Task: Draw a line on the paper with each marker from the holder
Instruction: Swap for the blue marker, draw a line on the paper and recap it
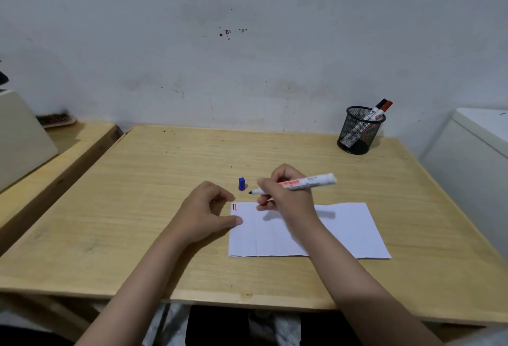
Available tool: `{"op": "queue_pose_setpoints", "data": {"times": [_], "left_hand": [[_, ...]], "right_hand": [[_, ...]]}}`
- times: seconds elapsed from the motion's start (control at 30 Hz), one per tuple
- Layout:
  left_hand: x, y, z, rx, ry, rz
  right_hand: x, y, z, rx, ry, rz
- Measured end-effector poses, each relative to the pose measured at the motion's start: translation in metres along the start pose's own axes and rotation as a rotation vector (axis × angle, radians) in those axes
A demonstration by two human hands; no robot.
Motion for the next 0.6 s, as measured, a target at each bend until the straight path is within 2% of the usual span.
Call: {"op": "queue_pose_setpoints", "data": {"times": [0.13, 0.4, 0.6], "left_hand": [[0.000, -0.001, -0.003, -0.021, 0.017, 0.016], [0.003, -0.004, -0.004, 0.011, 0.093, 0.011], [0.003, -0.002, -0.003, -0.011, 0.036, 0.002]], "right_hand": [[-0.023, -0.014, 0.024, -0.075, 0.076, -0.022], [-0.021, -0.015, 0.033, -0.032, 0.187, 0.042], [-0.022, -0.015, 0.033, -0.014, 0.194, 0.033]]}}
Point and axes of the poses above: each hand's wrist, its own y-axis away from the middle knuckle, its own x-axis out of the back of the hand, z = x × y, the point moved 6 cm from there along -y, towards the middle knuckle, and after that the axes turned 6 degrees about y, right-handed, at the moved point
